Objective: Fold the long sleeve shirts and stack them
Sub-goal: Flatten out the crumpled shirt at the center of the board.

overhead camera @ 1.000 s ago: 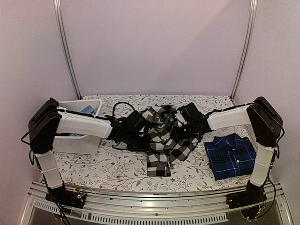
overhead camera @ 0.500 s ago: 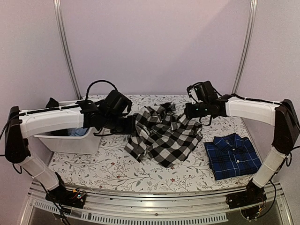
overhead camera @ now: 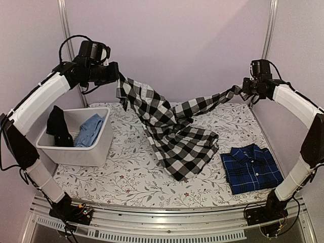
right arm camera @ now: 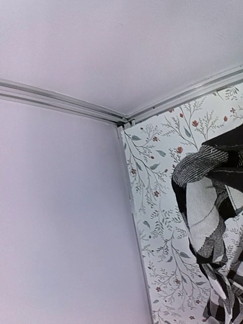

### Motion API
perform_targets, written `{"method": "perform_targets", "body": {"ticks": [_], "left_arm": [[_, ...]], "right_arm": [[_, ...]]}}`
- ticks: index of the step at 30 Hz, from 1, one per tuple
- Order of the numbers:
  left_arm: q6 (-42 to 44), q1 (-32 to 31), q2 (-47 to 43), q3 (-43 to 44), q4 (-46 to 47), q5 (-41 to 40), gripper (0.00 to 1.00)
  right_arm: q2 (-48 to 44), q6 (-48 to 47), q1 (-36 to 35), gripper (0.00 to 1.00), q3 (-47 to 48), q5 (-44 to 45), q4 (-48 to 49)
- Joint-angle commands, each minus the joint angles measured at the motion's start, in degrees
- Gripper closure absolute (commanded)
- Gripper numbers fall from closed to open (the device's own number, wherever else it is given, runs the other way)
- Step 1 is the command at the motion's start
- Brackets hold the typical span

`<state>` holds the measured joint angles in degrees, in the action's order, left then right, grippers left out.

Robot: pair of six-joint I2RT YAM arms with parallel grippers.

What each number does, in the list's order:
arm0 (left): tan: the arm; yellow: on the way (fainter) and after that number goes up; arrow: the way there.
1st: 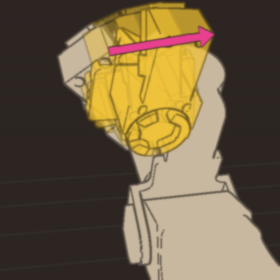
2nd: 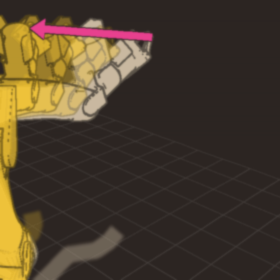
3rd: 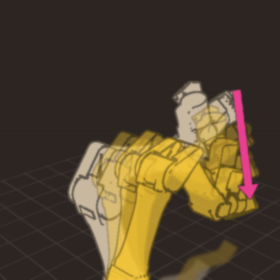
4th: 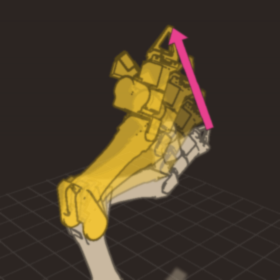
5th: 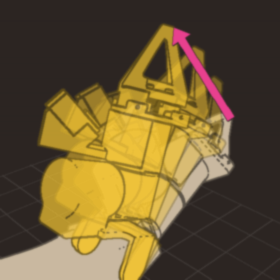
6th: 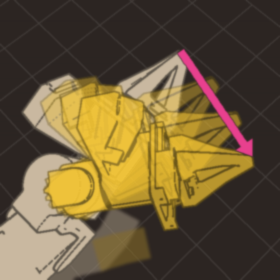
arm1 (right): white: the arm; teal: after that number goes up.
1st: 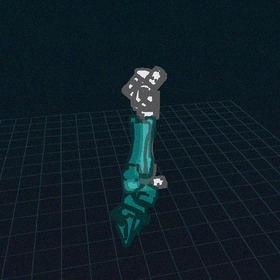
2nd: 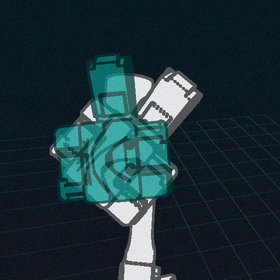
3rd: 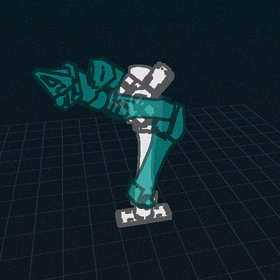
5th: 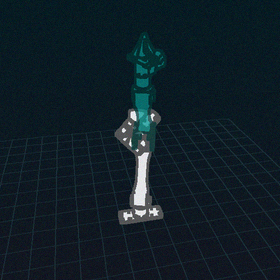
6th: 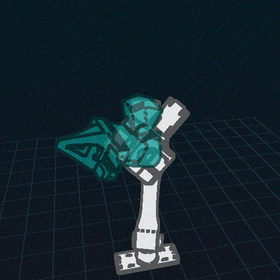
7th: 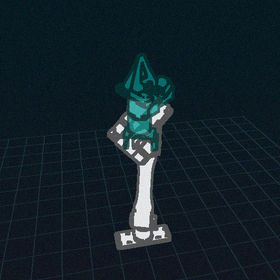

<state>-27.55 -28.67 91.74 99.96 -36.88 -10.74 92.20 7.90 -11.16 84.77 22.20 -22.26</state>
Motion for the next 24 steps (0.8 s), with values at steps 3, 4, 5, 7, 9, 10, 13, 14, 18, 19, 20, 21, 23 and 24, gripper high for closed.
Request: {"method": "perform_targets", "body": {"ticks": [3, 4, 5, 7, 9, 10, 13, 14, 18, 19, 20, 21, 23, 24], "left_arm": [[6.0, 7.5, 9.3, 18.5, -4.6, 1.7, 1.00], [6.1, 8.4, 10.6, 20.3, -5.2, 2.3, 1.00], [6.2, 9.1, 11.7, 21.5, -5.4, 2.8, 1.00], [6.5, 10.4, 13.8, 23.2, -5.7, 3.5, 1.00], [6.3, 11.4, 15.4, 24.5, -6.4, 3.6, 1.00], [6.0, 12.1, 15.9, 24.8, -6.5, 3.6, 1.00], [4.9, 14.2, 17.2, 24.9, -6.2, 4.7, 1.00], [4.9, 14.5, 18.0, 25.1, -5.8, 6.1, 1.00], [5.4, 14.6, 24.6, 29.3, -6.7, 11.8, 1.00], [5.3, 14.6, 26.2, 30.1, -6.8, 12.9, 1.00], [5.1, 14.5, 27.7, 30.7, -6.8, 13.5, 1.00], [5.1, 14.5, 29.1, 31.1, -6.7, 14.4, 1.00], [5.0, 14.5, 31.7, 31.9, -6.6, 15.2, 1.00], [5.2, 14.5, 32.9, 32.5, -6.5, 15.7, 1.00]], "right_arm": [[-0.5, -3.6, 2.6, 1.00, 10.3, 6.7, -0.1], [-0.3, -4.0, 2.9, 1.00, 11.7, 7.2, -0.1], [-0.1, -4.3, 3.1, 1.00, 13.2, 7.4, -0.1], [0.6, -5.2, 3.5, 1.00, 15.8, 8.9, -0.1], [1.5, -6.2, 4.2, 1.00, 17.7, 10.4, -0.1], [1.5, -6.3, 4.9, 1.00, 18.5, 10.6, -0.1], [1.8, -5.9, 6.7, 1.00, 20.5, 9.1, 0.0], [2.1, -6.0, 6.8, 1.00, 21.1, 8.7, 0.0], [6.4, -7.2, 6.8, 1.00, 22.7, 7.6, -1.3], [7.3, -6.9, 6.8, 1.00, 22.3, 7.2, -1.6], [8.5, -6.3, 6.8, 1.00, 21.6, 6.6, -1.7], [9.2, -5.9, 6.8, 1.00, 20.7, 5.8, -1.8], [10.8, -4.9, 6.9, 1.00, 19.2, 4.2, -2.0], [12.1, -4.6, 7.0, 0.99, 19.0, 3.2, -2.8]]}}
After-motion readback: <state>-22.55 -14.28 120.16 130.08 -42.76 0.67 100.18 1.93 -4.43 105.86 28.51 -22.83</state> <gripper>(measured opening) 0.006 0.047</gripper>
